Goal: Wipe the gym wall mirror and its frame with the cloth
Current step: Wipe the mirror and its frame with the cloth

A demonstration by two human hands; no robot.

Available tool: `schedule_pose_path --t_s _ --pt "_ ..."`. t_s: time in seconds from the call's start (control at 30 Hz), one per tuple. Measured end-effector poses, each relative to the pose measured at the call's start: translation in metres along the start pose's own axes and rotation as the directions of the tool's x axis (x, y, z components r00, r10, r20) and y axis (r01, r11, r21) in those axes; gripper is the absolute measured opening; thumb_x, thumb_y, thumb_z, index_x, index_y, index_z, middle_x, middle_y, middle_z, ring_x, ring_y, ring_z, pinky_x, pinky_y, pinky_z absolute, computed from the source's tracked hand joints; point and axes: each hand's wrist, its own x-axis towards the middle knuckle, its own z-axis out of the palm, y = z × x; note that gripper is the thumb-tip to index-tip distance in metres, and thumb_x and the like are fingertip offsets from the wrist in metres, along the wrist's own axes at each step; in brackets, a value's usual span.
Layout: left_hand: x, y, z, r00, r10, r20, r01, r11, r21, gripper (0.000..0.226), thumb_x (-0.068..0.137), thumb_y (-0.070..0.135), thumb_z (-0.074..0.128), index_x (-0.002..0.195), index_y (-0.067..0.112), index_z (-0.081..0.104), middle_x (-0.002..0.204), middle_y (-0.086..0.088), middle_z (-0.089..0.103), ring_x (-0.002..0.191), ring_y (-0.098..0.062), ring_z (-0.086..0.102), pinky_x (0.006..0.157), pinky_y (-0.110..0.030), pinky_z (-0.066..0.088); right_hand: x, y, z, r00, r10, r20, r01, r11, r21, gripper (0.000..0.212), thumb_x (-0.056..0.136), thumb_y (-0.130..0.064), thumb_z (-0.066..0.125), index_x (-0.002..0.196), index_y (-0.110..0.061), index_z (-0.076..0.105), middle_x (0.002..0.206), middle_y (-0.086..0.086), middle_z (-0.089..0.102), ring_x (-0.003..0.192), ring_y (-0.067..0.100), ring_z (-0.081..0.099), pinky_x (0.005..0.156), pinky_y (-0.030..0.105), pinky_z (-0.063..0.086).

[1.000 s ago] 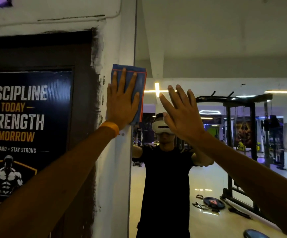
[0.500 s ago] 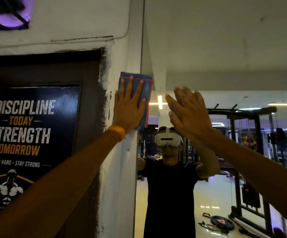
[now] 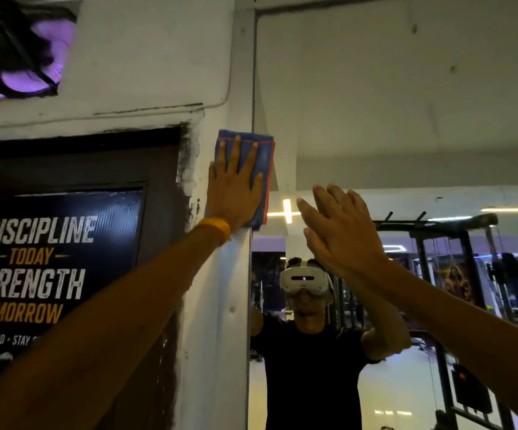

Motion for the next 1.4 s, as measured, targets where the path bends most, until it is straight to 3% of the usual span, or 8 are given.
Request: schedule_pose_path --t_s 0.1,0.3,0.47,0.57,0.83,1.1,1.27,1.4 --pt "0.043 -0.002 -0.007 0.999 -0.037 0.0 0.037 0.999 0.023 0.095 0.089 0.076 -0.005 0.165 0.02 0.007 0.173 -0.014 -0.003 0.159 -0.037 -0.008 0.129 -0.053 0.0 0.006 0.003 0.0 0.999 -0.029 -0.035 0.029 1.0 -0.009 0.056 0.101 -0.048 0.036 0.147 -0.02 0.051 0.153 0.019 0.049 0.142 0.042 0.044 0.116 0.059 0.033" --pt "-0.052 0.001 0.016 0.996 0.066 -0.066 -0.068 0.997 -0.043 0.075 0.104 0.063 0.01 0.164 0.018 0.014 0.172 -0.014 0.004 0.159 -0.037 -0.003 0.124 -0.032 -0.022 0.036 0.007 -0.016 0.998 -0.013 -0.068 0.016 0.999 0.041 0.058 0.1 -0.045 0.037 0.152 -0.02 0.047 0.16 0.017 0.04 0.148 0.039 0.036 0.118 0.058 0.029" --pt "0.029 -0.017 -0.003 0.996 0.087 -0.008 -0.087 0.996 -0.003 0.095 0.09 0.081 -0.004 0.163 0.022 0.004 0.173 -0.012 -0.002 0.158 -0.032 -0.012 0.127 -0.048 -0.007 0.069 0.01 -0.009 1.0 0.015 -0.011 -0.014 0.999 0.036 0.062 0.103 -0.05 0.026 0.159 -0.025 0.033 0.166 0.015 0.029 0.154 0.038 0.024 0.122 0.058 0.021" --pt "0.072 -0.011 -0.01 1.0 -0.016 -0.012 0.016 1.0 0.025 0.091 0.086 0.07 -0.003 0.165 0.025 0.006 0.174 -0.011 -0.004 0.159 -0.035 -0.009 0.129 -0.055 0.004 0.068 0.009 0.001 0.999 0.027 -0.028 -0.026 0.999 0.048 0.065 0.103 -0.052 0.015 0.161 -0.026 0.03 0.168 0.014 0.025 0.156 0.037 0.02 0.124 0.057 0.014" --pt "-0.019 -0.022 0.028 0.984 0.117 -0.135 -0.127 0.99 -0.067 0.074 0.103 0.068 0.012 0.163 0.025 0.0 0.171 -0.005 -0.007 0.158 -0.033 -0.01 0.122 -0.032 -0.024 0.066 0.008 0.008 0.998 0.043 -0.036 -0.041 0.998 0.045 0.066 0.102 -0.053 0.012 0.162 -0.028 0.026 0.17 0.012 0.022 0.157 0.035 0.016 0.123 0.052 0.005" --pt "0.149 -0.022 -0.011 0.998 -0.051 -0.039 0.052 0.998 0.034 0.072 0.106 0.056 0.023 0.166 0.022 0.004 0.174 -0.011 -0.005 0.159 -0.037 -0.009 0.129 -0.054 0.006 0.066 0.012 0.015 0.995 0.013 -0.103 -0.011 1.0 0.028 0.061 0.105 -0.052 0.023 0.159 -0.026 0.035 0.165 0.015 0.033 0.153 0.038 0.029 0.12 0.057 0.021" --pt "0.08 -0.014 0.003 0.991 0.039 -0.127 -0.038 0.999 0.007 0.08 0.094 0.064 0.004 0.164 0.025 0.002 0.173 -0.011 -0.002 0.158 -0.032 -0.012 0.127 -0.048 0.0 0.066 0.011 0.016 0.992 0.024 -0.122 -0.022 1.0 0.022 0.06 0.104 -0.051 0.026 0.158 -0.026 0.035 0.164 0.015 0.035 0.153 0.037 0.03 0.12 0.056 0.018" --pt "0.043 -0.021 0.009 0.993 0.09 -0.075 -0.095 0.993 -0.065 0.076 0.095 0.065 0.01 0.161 0.028 -0.001 0.173 -0.007 -0.005 0.155 -0.026 -0.017 0.123 -0.042 -0.008 0.073 0.009 0.005 0.996 0.025 -0.09 -0.021 0.999 0.048 0.063 0.1 -0.052 0.026 0.155 -0.025 0.042 0.16 0.016 0.04 0.15 0.039 0.034 0.12 0.059 0.024"
